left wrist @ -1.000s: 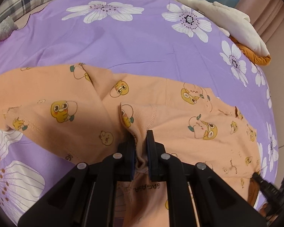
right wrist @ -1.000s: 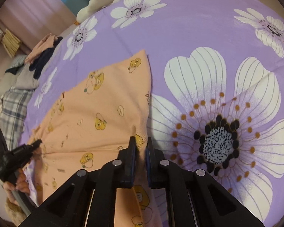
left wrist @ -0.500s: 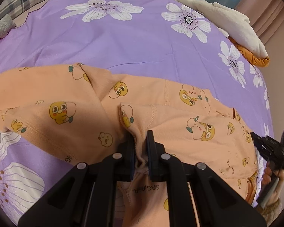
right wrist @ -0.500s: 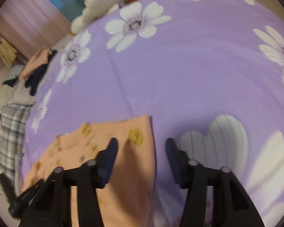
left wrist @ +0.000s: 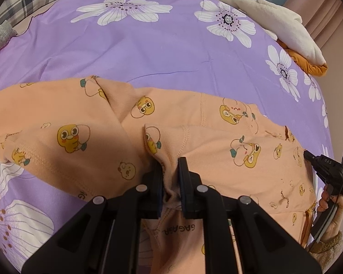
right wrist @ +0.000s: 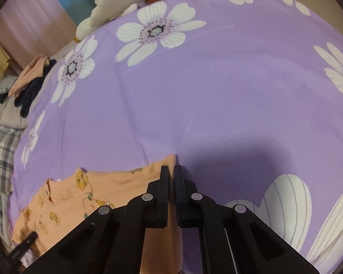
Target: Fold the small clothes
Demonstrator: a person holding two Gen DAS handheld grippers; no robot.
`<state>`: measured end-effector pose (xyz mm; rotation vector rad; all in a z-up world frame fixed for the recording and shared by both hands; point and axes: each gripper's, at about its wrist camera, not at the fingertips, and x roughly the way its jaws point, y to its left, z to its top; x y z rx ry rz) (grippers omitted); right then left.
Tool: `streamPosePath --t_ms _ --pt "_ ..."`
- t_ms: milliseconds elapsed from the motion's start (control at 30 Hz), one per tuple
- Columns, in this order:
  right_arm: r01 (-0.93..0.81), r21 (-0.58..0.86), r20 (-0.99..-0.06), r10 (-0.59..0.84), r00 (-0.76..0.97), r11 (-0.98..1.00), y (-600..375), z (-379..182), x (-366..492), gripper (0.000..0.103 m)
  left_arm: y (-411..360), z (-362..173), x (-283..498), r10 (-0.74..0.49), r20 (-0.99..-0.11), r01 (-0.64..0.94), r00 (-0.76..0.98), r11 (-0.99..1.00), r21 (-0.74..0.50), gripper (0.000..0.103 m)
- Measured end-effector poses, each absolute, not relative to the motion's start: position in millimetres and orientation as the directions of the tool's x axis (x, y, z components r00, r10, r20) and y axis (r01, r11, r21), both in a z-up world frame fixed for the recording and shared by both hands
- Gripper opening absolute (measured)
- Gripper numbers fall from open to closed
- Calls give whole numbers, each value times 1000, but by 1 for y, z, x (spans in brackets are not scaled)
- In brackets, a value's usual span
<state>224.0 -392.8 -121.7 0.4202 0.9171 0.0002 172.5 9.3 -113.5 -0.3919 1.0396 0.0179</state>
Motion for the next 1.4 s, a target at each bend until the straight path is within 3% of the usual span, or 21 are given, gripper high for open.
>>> streamPosePath --t_ms 133,200,267,300,333,600,633,667,700,900,1100,1300,1400 --pt "195 325 -782 147 605 925 -393 -106 213 11 12 -108 169 -182 -837 -206 517 922 -328 14" --pt "183 330 -765 149 627 926 -394 -96 198 22 13 -103 163 -183 -829 -202 529 921 -333 15" --pt "180 348 -749 157 643 920 -394 -88 177 48 15 -95 156 -190 -815 -197 548 917 -347 23" --pt "173 356 -743 166 649 919 -393 -86 168 50 16 -91 152 -196 -807 -197 556 913 -358 26" --pt "160 362 -737 177 652 918 -391 -86 157 50 17 -88 147 -201 -800 -198 565 909 -367 30" --pt "130 397 -768 252 589 908 -370 -120 113 49 25 -71 108 -174 -780 -224 602 900 -374 30" --pt "127 393 -768 248 591 911 -370 -121 112 35 26 -70 106 -164 -780 -227 604 902 -366 30" --pt "126 394 -767 250 591 910 -369 -122 112 14 26 -67 101 -149 -778 -231 611 906 -355 30" --pt "114 422 -754 279 594 900 -369 -121 111 9 27 -66 98 -143 -776 -233 614 906 -352 30" --pt "102 397 -725 244 645 912 -368 -103 99 9 36 -61 82 -137 -763 -248 632 897 -367 32" --pt "164 366 -779 205 593 916 -370 -130 108 9 42 -61 76 -134 -762 -258 633 892 -370 35" --pt "198 339 -789 164 592 920 -367 -118 107 10 55 -60 68 -119 -755 -289 645 877 -384 54" --pt "200 293 -774 109 623 935 -362 -97 100 32 66 -56 65 -100 -750 -315 654 866 -389 69"
